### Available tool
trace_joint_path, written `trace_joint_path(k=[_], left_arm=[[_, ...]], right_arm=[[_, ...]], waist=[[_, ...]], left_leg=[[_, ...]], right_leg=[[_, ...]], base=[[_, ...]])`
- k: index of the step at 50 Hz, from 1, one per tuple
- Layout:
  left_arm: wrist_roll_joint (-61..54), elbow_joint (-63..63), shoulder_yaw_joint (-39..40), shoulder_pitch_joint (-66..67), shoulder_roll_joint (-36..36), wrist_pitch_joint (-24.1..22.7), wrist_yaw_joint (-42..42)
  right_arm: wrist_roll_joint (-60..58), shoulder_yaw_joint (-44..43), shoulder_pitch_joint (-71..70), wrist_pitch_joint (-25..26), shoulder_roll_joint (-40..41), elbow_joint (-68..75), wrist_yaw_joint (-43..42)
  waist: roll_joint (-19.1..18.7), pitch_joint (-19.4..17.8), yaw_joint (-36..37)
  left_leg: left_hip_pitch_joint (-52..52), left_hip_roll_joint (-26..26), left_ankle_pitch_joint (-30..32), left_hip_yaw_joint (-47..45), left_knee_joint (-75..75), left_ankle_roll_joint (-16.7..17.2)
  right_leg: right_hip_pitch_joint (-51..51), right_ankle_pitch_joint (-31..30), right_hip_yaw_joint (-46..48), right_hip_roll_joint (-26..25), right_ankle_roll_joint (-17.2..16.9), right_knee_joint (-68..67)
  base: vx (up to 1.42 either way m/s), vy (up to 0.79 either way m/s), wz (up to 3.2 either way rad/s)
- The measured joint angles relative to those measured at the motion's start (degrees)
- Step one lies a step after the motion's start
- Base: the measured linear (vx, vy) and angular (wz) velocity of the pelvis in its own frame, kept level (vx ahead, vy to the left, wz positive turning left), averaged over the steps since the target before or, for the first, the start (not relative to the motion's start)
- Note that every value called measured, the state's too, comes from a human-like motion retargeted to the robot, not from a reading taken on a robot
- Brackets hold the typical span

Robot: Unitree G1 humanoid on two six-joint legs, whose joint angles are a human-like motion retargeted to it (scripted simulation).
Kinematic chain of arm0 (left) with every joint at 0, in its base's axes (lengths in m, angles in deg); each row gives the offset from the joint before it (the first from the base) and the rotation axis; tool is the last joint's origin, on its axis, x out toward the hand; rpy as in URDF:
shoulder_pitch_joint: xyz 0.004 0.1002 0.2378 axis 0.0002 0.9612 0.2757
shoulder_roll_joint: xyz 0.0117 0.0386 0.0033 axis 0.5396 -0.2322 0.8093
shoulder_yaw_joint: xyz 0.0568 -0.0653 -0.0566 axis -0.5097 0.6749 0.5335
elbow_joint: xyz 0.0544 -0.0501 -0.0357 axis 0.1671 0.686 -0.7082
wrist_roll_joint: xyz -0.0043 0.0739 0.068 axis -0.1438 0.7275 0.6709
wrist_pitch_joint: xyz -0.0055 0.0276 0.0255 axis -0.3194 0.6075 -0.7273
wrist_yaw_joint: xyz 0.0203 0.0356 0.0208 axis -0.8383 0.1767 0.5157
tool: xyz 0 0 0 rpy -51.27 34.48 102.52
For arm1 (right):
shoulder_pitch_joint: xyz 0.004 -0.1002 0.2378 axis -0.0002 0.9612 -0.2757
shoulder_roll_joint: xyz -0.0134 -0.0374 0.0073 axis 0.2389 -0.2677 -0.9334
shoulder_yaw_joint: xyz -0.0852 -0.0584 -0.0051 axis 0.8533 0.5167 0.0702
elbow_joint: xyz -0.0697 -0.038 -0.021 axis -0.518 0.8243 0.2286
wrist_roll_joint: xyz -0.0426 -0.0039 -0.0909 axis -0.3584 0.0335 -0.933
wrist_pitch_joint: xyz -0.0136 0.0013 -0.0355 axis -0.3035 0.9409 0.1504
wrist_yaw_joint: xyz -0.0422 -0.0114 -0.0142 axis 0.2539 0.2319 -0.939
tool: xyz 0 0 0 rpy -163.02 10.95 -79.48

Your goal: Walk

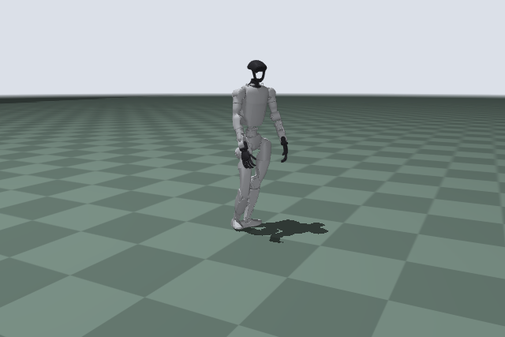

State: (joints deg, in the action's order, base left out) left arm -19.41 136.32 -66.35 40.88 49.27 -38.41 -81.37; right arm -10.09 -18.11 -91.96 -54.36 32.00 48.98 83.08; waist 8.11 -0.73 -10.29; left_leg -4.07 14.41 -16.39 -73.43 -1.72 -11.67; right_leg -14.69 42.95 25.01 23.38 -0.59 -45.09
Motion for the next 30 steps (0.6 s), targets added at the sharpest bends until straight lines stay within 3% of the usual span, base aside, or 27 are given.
trace_joint_path(k=[2, 5, 9, 13, 15, 21, 30], left_arm=[[-1.24, -0.57, 1.12, -0.62, 0.39, -0.08, 0.32], [-3.3, -1.1, 2.8, -1.62, 0.88, -0.11, 0.67], [-5.83, -1.07, 4.68, -2.07, 1.35, 0.08, 0.9], [-7.91, -0.35, 6.26, -2.79, 1.74, 0.54, 0.74], [-8.69, 0.57, 7.0, -3.59, 1.31, 0.86, 0.4], [-9.53, 3.46, 9.0, -1.05, 0.33, 1.95, 0.47], [-8.36, 6.44, 10.91, 2.9, -0.88, 3.13, 0.35]], right_arm=[[0.6, -0.23, -0.55, 0.08, -0.03, 0.51, -0.21], [1.6, -0.81, -1.4, 0.28, -0.08, 1.42, -0.38], [2.64, -1.14, -1.51, 0.67, 0.03, 2.28, -0.22], [3.04, -1.39, -2.12, 1.31, 0.32, 3.02, 0.23], [2.73, -1.71, -3.02, 1.75, -0.22, 3.52, 0.81], [0.67, -0.66, -2.52, 2.62, -0.37, 3.87, 1.91], [-1.65, 0.02, -1.29, 3.26, -0.93, 4.15, 2.41]], waist=[[0.36, -1.19, 0.48], [0.66, -4.39, 1.64], [0.02, -8.29, 4.06], [-5.8, -11.93, 7.62], [-13.51, -11.97, 10.62], [-15.31, -12.89, 13.75], [-12.18, -13.1, 13.28]], left_leg=[[-0.8, -1.8, -0.48, 1.35, 4.25, -0.37], [-0.5, -8.83, -4.54, 7.39, 19.24, -0.55], [5.72, -16.92, -8.84, 22.29, 38.75, 1.24], [14.83, -26.66, -14.45, 37.12, 56.49, 3.14], [21.17, -35.09, -17.36, 45.38, 63.89, 4.72], [22.02, -30.95, -18.17, 54.7, 60.07, 5.65], [16.25, -22.42, -16.22, 57.0, 46.82, 5.44]], right_leg=[[1.17, -0.42, -2.07, -0.9, -0.06, 1.62], [4.54, -1.46, -4.37, -2.54, -0.32, 4.38], [7.14, -1.54, -7.48, -5.63, -0.53, 4.44], [9.96, -3.63, -8.71, -15.43, 0.89, 7.95], [14.17, -10.89, -9.31, -27.04, 2.79, 21.45], [16.26, -14.44, -12.8, -30.09, 2.84, 26.0], [14.8, -12.24, -13.87, -26.09, 2.17, 21.45]], base=[[-0.03, -0.08, -1.15], [-0.03, -0.09, -1.14], [-0.04, -0.12, -1.13], [-0.05, -0.1, -1.03], [-0.02, -0.07, -1.18], [0.0, -0.03, -0.73], [0.03, 0.0, -0.14]])
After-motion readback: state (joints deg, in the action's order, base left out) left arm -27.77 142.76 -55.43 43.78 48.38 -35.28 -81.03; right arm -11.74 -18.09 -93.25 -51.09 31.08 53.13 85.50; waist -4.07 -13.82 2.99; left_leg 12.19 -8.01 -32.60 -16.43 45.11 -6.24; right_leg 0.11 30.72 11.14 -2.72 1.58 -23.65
